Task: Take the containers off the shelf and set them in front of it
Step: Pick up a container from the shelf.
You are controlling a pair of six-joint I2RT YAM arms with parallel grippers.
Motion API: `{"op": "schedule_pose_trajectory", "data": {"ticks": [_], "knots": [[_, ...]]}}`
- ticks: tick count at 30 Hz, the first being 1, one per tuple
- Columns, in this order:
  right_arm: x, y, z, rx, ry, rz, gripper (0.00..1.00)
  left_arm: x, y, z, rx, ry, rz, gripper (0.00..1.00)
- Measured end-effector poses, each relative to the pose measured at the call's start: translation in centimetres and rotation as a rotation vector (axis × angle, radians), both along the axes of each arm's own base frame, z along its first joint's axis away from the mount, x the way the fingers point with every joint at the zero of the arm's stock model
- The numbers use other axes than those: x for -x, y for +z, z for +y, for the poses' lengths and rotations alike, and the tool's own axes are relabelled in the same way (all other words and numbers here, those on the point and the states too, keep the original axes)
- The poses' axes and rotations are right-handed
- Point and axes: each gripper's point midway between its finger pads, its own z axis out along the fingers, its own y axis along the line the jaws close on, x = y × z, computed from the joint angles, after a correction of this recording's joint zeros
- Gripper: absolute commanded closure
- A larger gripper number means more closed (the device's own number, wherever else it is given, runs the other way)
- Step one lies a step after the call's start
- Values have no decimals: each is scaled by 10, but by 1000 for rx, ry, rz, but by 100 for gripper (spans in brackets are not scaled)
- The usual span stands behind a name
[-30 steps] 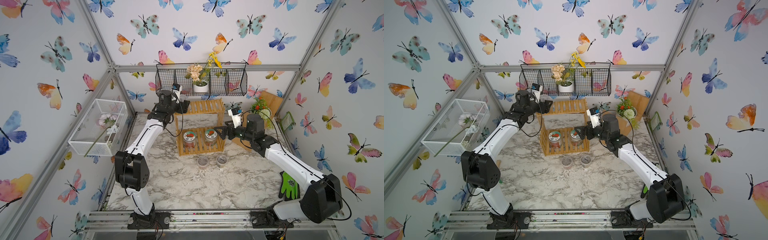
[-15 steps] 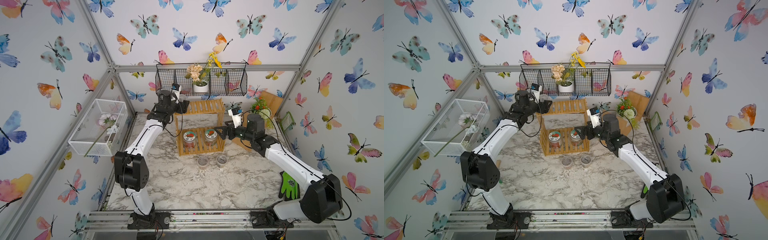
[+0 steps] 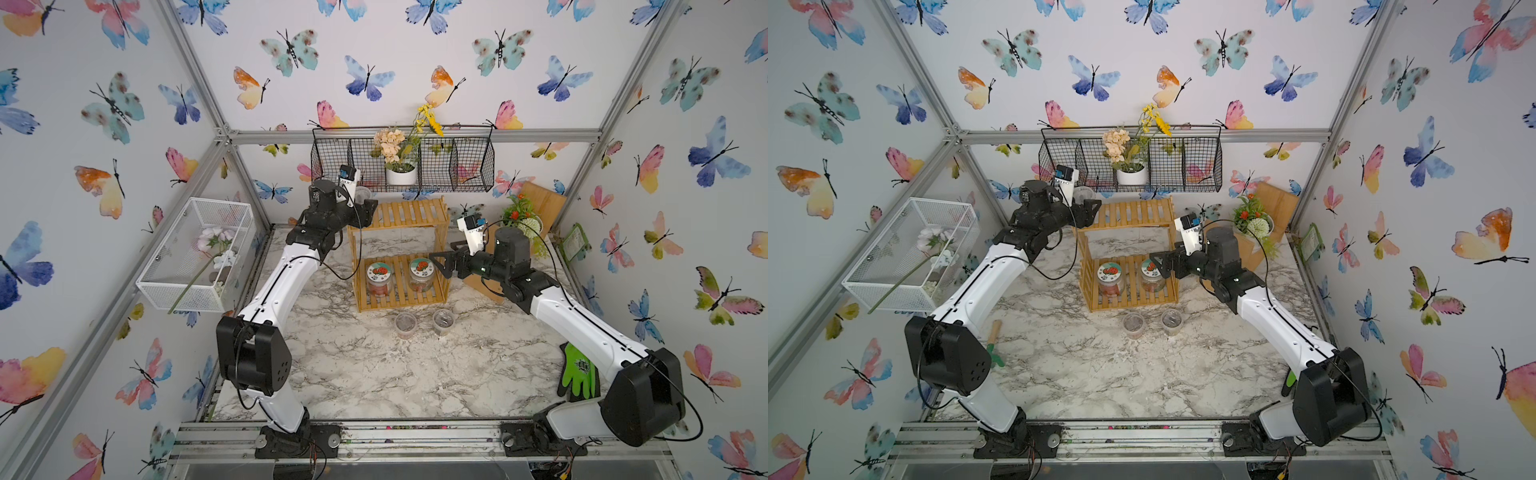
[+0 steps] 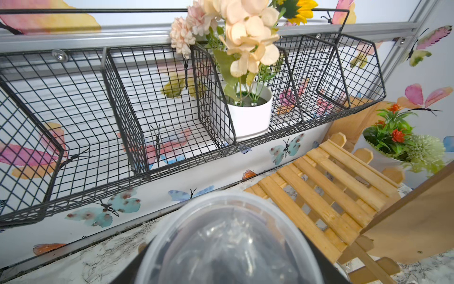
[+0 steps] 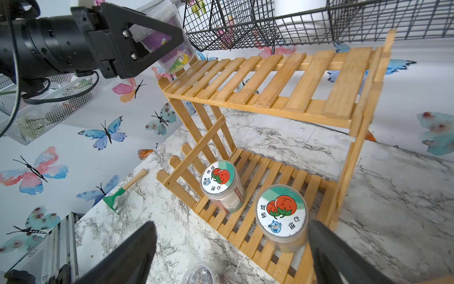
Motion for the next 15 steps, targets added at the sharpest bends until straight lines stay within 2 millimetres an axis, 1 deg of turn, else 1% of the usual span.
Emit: {"op": "schedule_pose_trajectory", "data": {"ticks": [3, 6, 11, 14, 15], "knots": [[0, 0, 0, -1, 1, 0, 2, 11, 1, -1, -5, -12, 0, 31], [1, 1, 0, -3, 6, 0, 2, 30, 0, -5, -12, -31, -3, 31], [6, 2, 1, -9, 20, -1, 2, 79, -1, -16, -12, -85, -13, 31], [11, -3, 0, -8, 30, 10, 2, 107, -3, -23, -8, -120, -24, 31], [12, -5, 0, -6, 33, 16, 2, 119, -8, -24, -9, -133, -20, 31]]}}
